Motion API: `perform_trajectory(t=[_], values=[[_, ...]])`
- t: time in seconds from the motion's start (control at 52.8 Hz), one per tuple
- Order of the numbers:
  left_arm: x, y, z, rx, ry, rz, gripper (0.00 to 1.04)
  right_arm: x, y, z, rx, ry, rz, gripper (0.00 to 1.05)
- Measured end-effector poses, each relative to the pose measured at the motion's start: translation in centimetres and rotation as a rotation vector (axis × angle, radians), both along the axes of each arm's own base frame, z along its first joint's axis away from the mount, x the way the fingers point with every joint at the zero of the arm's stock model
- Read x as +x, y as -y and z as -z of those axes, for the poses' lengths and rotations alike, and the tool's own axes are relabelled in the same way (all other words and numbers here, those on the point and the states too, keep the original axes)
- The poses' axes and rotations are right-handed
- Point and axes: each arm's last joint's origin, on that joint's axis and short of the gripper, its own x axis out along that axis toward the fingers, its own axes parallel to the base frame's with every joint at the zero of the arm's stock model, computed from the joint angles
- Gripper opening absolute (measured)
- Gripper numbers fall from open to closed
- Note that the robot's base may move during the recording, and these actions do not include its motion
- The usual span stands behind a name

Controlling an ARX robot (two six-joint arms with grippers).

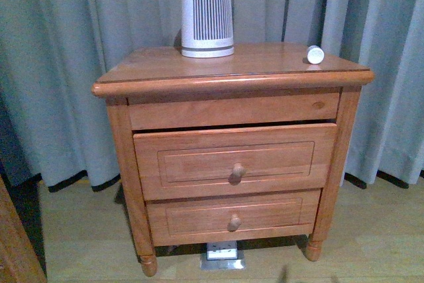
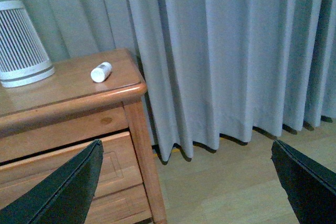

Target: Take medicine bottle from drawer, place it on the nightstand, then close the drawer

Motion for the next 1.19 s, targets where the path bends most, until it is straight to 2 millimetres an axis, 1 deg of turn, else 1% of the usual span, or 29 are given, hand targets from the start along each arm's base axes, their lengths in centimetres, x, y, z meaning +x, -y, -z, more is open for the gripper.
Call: perform_trajectory(t=[0.095,0.17,0.246,0.36,0.454,0.492,0.587,0.625,0.72,0.814,1.023,1.079,1.117,1.193], values=[[0.0,0.0,0.0,0.000,0.000,0.000,0.98,-2.1,0.1,1.3,0.000,-0.020,0.004,0.98],[0.0,0.0,0.0,0.000,0.000,0.001,0.98,-3.3,0.3,2.6,0.001,-0.052,0.008,0.98],[0.0,0.0,0.0,0.000,0.000,0.000,0.98,-3.8,0.5,3.6,0.000,-0.075,0.002,0.98],[0.0,0.0,0.0,0.000,0.000,0.000,0.98,-3.9,0.5,3.6,-0.006,-0.072,-0.017,0.97],[0.0,0.0,0.0,0.000,0.000,0.001,0.98,-4.1,0.0,3.9,-0.090,-0.130,-0.233,0.81],[0.0,0.0,0.0,0.000,0.000,0.001,0.98,-4.2,-0.2,3.9,-0.109,-0.131,-0.269,0.74],[0.0,0.0,0.0,0.000,0.000,0.000,0.98,-4.5,-0.1,4.1,-0.132,-0.112,-0.267,0.57],[0.0,0.0,0.0,0.000,0.000,0.001,0.98,-4.6,-0.1,4.1,-0.138,-0.109,-0.266,0.47],[0.0,0.0,0.0,0.000,0.000,0.001,0.98,-4.8,-0.1,4.1,-0.148,-0.106,-0.266,0.29],[0.0,0.0,0.0,0.000,0.000,0.000,0.98,-5.1,-0.1,4.1,-0.149,-0.108,-0.265,0.03],[0.0,0.0,0.0,0.000,0.000,0.000,0.98,-5.4,-0.1,4.2,-0.152,-0.108,-0.265,0.03],[0.0,0.0,0.0,0.000,0.000,0.000,0.98,-6.0,-0.1,4.6,-0.149,-0.139,-0.268,0.03],[0.0,0.0,0.0,0.000,0.000,0.001,0.98,-6.4,-0.1,4.5,-0.150,-0.127,-0.267,0.03],[0.0,0.0,0.0,0.000,0.000,0.002,0.98,-6.5,-0.1,4.5,-0.152,-0.115,-0.266,0.03]])
